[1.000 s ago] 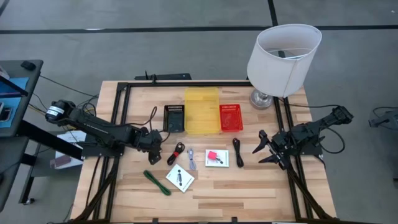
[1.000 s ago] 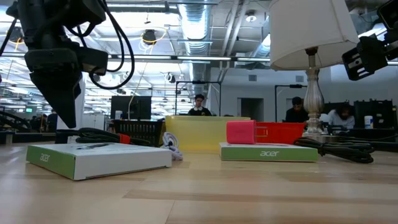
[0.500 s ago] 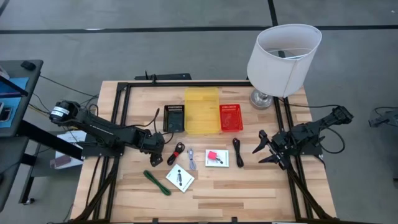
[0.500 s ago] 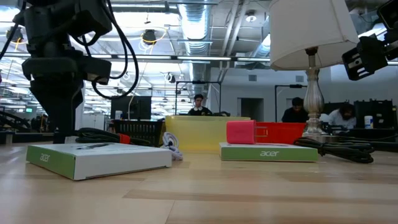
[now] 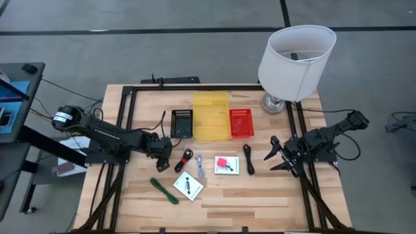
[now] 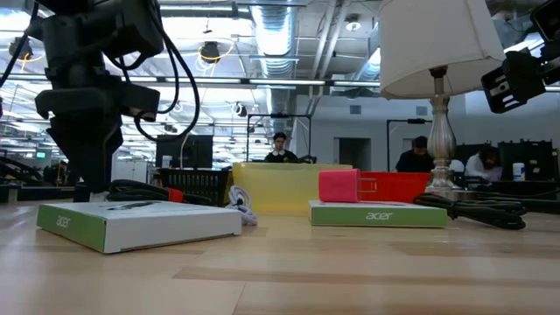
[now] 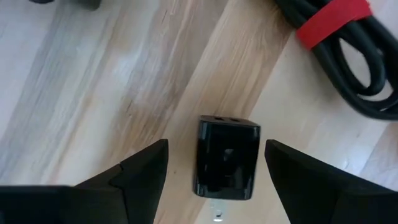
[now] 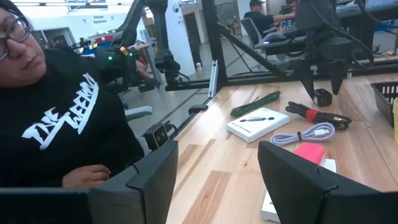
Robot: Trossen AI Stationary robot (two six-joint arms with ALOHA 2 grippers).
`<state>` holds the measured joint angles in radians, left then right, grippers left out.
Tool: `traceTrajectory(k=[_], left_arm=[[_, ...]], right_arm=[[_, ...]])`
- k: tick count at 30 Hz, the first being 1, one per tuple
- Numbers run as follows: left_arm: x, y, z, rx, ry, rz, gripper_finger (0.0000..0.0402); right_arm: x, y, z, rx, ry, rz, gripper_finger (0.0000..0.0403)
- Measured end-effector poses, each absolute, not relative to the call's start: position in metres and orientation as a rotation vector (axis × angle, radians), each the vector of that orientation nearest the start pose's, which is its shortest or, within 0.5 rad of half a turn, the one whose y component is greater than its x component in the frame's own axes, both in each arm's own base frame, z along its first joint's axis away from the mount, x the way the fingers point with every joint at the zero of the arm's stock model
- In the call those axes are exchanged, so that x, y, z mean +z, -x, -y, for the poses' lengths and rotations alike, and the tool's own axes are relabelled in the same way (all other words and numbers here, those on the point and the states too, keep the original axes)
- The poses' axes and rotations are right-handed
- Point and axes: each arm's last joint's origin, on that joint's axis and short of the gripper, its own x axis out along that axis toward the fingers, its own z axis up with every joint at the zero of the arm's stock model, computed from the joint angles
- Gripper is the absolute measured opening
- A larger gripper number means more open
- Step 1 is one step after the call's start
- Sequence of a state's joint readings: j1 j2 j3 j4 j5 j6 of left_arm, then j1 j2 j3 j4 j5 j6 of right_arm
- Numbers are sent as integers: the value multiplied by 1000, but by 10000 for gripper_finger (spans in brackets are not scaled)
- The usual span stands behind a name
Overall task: Pick and place items into bin
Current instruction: Put the black charger adapter into the black bin
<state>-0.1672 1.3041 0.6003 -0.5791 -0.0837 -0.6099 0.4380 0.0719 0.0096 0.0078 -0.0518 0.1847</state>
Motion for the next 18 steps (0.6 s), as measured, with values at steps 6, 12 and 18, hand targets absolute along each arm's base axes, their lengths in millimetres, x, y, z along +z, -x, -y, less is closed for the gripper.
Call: traceTrajectory(k=[6, 12, 18], left_arm=[[151, -199, 28, 277, 310, -1290, 261], [151, -199, 28, 252, 278, -1296, 261], [143, -202, 29, 223, 271, -1331, 261]], right_arm=[[162, -91, -44, 483, -170, -99, 219], [162, -91, -44, 484, -170, -99, 219], [162, -91, -44, 483, -170, -99, 219]])
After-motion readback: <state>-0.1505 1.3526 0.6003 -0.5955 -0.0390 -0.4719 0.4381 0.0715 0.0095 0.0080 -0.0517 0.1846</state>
